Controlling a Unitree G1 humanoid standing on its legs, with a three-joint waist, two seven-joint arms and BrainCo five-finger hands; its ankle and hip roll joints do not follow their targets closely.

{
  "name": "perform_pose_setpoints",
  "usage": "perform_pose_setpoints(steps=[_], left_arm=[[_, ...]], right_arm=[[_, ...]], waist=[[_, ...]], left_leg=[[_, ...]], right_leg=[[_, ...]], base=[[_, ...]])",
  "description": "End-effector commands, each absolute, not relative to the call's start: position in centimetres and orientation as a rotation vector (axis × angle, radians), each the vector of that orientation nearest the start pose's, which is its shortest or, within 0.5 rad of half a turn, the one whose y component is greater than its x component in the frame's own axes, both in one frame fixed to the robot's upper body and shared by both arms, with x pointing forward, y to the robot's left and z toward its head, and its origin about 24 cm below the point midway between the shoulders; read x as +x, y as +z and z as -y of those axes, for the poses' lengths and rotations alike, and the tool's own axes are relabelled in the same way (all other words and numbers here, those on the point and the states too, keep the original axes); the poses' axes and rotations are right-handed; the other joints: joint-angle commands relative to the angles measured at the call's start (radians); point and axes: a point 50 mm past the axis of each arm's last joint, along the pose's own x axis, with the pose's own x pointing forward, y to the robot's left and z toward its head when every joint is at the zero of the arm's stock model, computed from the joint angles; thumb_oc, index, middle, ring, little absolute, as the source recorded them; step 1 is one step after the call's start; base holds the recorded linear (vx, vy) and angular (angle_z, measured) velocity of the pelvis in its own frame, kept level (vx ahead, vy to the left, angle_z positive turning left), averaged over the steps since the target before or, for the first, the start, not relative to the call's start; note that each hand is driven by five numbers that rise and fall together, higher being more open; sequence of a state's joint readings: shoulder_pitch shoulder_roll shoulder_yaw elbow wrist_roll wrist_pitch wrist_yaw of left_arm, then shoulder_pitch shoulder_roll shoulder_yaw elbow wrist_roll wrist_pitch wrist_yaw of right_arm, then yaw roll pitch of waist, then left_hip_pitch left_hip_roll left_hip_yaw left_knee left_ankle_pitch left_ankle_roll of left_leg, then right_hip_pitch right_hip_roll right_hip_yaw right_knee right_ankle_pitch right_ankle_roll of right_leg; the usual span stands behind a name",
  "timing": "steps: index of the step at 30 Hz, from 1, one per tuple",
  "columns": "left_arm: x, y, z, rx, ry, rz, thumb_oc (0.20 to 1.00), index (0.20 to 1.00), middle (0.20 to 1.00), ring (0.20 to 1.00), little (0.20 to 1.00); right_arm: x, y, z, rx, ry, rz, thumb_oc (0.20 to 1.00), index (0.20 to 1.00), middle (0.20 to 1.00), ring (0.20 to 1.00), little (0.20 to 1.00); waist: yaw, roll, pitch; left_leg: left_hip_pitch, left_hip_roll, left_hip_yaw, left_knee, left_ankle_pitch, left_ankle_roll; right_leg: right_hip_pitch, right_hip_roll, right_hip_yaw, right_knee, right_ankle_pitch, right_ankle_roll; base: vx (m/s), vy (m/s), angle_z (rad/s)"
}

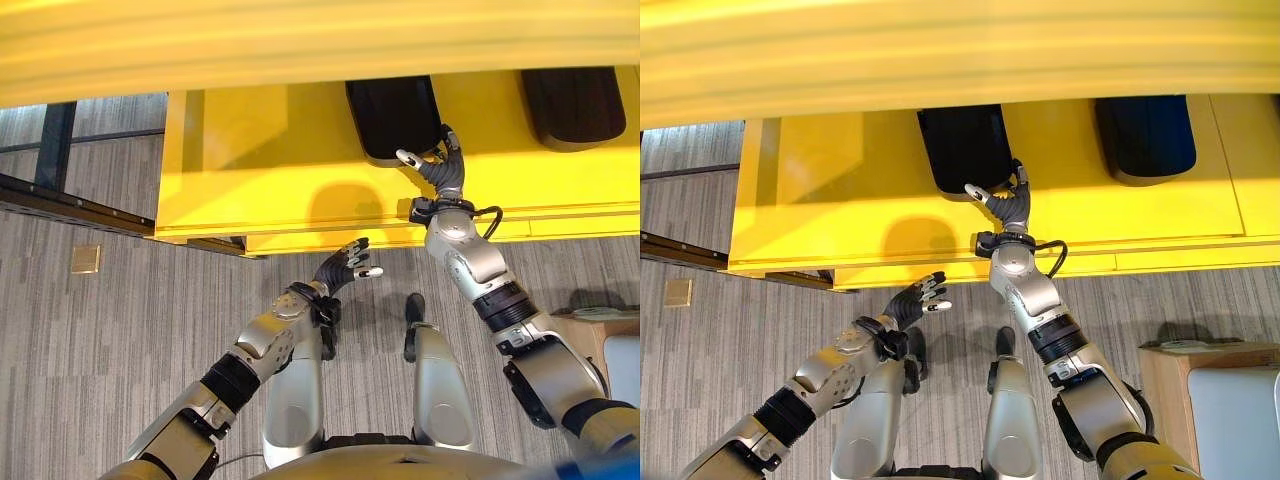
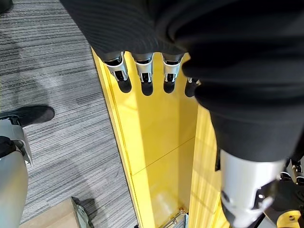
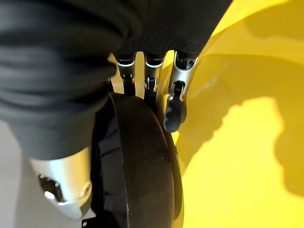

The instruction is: Move parts from the plastic box to the shelf.

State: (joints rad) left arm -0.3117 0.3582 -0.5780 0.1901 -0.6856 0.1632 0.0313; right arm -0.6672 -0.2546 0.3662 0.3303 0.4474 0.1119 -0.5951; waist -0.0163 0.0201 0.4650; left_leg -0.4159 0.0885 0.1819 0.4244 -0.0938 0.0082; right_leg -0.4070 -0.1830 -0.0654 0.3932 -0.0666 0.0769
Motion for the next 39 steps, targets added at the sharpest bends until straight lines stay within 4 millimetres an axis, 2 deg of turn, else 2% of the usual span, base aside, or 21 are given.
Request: perform_pose_setpoints(steps=[1, 14, 17, 22, 27, 28, 30, 34, 39], left_arm=[[27.3, 5.0, -7.5, -0.177, -0.544, -0.204, 1.000, 1.000, 1.000, 1.000, 1.000], [27.3, 4.9, -7.5, -0.171, -0.543, -0.204, 1.000, 1.000, 1.000, 1.000, 1.000], [27.3, 4.9, -7.5, -0.168, -0.541, -0.202, 1.000, 1.000, 1.000, 1.000, 1.000], [27.4, 5.0, -7.2, -0.177, -0.537, -0.197, 1.000, 1.000, 1.000, 1.000, 1.000], [27.3, 4.9, -7.2, -0.179, -0.531, -0.201, 1.000, 1.000, 1.000, 1.000, 1.000], [27.3, 5.0, -7.3, -0.182, -0.528, -0.196, 1.000, 1.000, 1.000, 1.000, 1.000], [27.2, 4.8, -7.5, -0.189, -0.521, -0.198, 1.000, 1.000, 1.000, 1.000, 1.000], [27.0, 4.3, -8.3, -0.206, -0.497, -0.210, 1.000, 1.000, 1.000, 1.000, 1.000], [26.4, 3.6, -9.7, -0.220, -0.464, -0.229, 1.000, 1.000, 1.000, 1.000, 1.000]], right_arm=[[31.7, 4.0, 8.3, -0.029, -0.006, -0.297, 1.000, 1.000, 1.000, 1.000, 1.000], [31.4, 4.0, 8.5, -0.065, -0.032, -0.273, 1.000, 1.000, 1.000, 1.000, 1.000], [31.4, 4.1, 9.1, -0.080, -0.112, -0.252, 1.000, 1.000, 1.000, 1.000, 1.000], [32.0, 4.8, 10.4, -0.067, -0.204, -0.195, 1.000, 1.000, 1.000, 1.000, 1.000], [32.3, 6.3, 11.2, -0.073, -0.290, -0.079, 1.000, 1.000, 1.000, 1.000, 1.000], [32.4, 7.2, 11.8, -0.082, -0.318, -0.020, 1.000, 1.000, 1.000, 1.000, 1.000], [32.4, 7.6, 12.3, -0.084, -0.328, -0.006, 1.000, 1.000, 1.000, 1.000, 1.000], [31.8, 7.3, 13.8, -0.108, -0.334, -0.004, 1.000, 1.000, 1.000, 1.000, 1.000], [30.2, 5.2, 16.0, -0.048, -0.347, -0.099, 1.000, 1.000, 1.000, 1.000, 1.000]], waist=[[0.028, 0.007, 0.055], [0.024, 0.005, 0.055], [0.021, 0.005, 0.055], [0.018, 0.010, 0.055], [0.015, 0.013, 0.055], [0.012, 0.014, 0.055], [0.009, 0.015, 0.055], [-0.001, 0.012, 0.055], [-0.014, 0.001, 0.054]], left_leg=[[0.048, -0.027, -0.003, 0.018, -0.082, 0.009], [0.054, -0.027, -0.002, 0.013, -0.079, 0.007], [0.056, -0.025, 0.000, 0.014, -0.080, 0.009], [0.057, -0.027, -0.002, 0.011, -0.079, 0.009], [0.064, -0.027, -0.004, 0.001, -0.076, 0.006], [0.061, -0.024, 0.003, -0.018, -0.048, 0.009], [0.073, -0.023, 0.002, -0.029, -0.046, 0.007], [0.107, -0.015, 0.002, -0.056, -0.038, 0.000], [0.164, 0.001, 0.012, -0.095, -0.032, -0.006]], right_leg=[[0.060, -0.003, -0.032, 0.025, -0.044, 0.013], [0.066, -0.001, -0.029, 0.017, -0.043, 0.013], [0.067, -0.001, -0.029, 0.018, -0.042, 0.011], [0.067, -0.001, -0.025, 0.020, -0.045, 0.009], [0.071, -0.001, -0.025, 0.016, -0.046, 0.008], [0.067, 0.000, -0.029, -0.003, -0.023, 0.000], [0.076, 0.000, -0.029, -0.009, -0.023, 0.000], [0.108, -0.001, -0.031, -0.032, -0.022, 0.003], [0.163, 0.001, -0.033, -0.077, -0.013, 0.009]], base=[[0.00, 0.000, 0.00], [0.00, 0.000, 0.00], [0.00, 0.000, 0.00], [0.00, 0.000, 0.00], [-0.01, 0.004, 0.00], [-0.06, 0.022, 0.00], [-0.02, 0.015, 0.01], [0.04, 0.004, 0.00], [0.06, -0.026, -0.02]])
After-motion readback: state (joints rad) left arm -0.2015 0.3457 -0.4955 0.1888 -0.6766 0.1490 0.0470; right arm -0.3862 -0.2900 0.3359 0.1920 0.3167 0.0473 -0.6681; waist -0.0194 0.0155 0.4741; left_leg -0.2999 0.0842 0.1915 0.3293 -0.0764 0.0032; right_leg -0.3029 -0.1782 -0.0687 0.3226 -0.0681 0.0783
